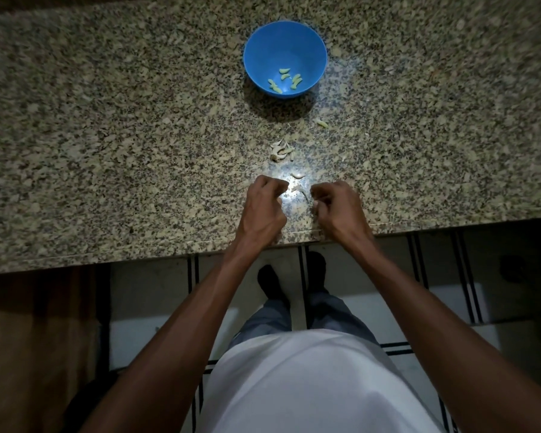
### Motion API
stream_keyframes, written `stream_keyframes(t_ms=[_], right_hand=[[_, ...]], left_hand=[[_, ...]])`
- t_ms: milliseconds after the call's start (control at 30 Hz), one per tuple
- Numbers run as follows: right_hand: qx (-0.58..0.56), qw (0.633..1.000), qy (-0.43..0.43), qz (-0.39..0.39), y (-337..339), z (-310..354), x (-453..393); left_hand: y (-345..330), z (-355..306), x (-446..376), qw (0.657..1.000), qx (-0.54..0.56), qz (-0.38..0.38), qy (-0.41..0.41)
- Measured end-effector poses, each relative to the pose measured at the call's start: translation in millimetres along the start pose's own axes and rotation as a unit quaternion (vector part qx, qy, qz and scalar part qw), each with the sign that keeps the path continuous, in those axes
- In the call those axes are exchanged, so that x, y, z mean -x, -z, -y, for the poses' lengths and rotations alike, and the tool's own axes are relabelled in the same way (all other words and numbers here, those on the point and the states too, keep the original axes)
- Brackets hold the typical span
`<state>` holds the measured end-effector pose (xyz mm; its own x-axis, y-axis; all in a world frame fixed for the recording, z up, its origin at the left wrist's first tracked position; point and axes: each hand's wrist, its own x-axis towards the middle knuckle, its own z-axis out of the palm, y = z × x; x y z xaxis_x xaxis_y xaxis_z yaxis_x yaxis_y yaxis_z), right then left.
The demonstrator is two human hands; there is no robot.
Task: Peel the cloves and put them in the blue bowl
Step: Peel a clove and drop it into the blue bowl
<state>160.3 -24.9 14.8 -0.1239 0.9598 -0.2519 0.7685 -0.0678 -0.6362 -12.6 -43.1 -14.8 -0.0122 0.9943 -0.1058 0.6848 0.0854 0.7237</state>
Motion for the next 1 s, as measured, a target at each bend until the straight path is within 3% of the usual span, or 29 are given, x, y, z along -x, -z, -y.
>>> stream_keyframes(t_ms=[200, 400, 467, 533, 600, 733, 867, 1000], right_hand=[[0.011, 0.999, 0.034, -0.013, -7.6, 3.7, -19.0], [0.135, 0.981, 0.135, -0.013, -23.6, -0.9, -19.9], [0.124, 0.982, 0.141, -0.01, -22.8, -4.9, -20.2], [0.047, 0.993, 0.106, -0.01, -13.4, -4.5, -20.5], [-0.073, 0.997, 0.007, -0.011, 2.3, -7.3, -20.7], [-0.232, 0.963, -0.137, -0.028, 34.9, -27.7, -19.9], [-0.264, 0.952, -0.157, -0.016, 47.6, -37.2, -14.0], [-0.298, 0.938, -0.172, -0.034, 47.2, -43.5, -15.9]], left_hand=[[0.5, -4.7, -14.5, 1.0, -0.003, -0.01, -0.007], [2.1, 2.1, -13.4, 0.999, -0.031, -0.014, 0.006], [4.2, 3.7, -11.1, 0.999, -0.029, -0.035, 0.025], [6.3, 6.3, -9.9, 0.997, -0.036, -0.051, 0.037], [6.8, 7.2, -8.3, 0.996, -0.058, -0.052, 0.04], [-5.7, -11.9, -3.7, 0.997, -0.078, -0.016, 0.007], [-28.5, -21.9, 3.1, 0.997, -0.046, 0.037, -0.043], [-27.4, -15.7, 2.7, 0.999, -0.012, 0.003, -0.039]])
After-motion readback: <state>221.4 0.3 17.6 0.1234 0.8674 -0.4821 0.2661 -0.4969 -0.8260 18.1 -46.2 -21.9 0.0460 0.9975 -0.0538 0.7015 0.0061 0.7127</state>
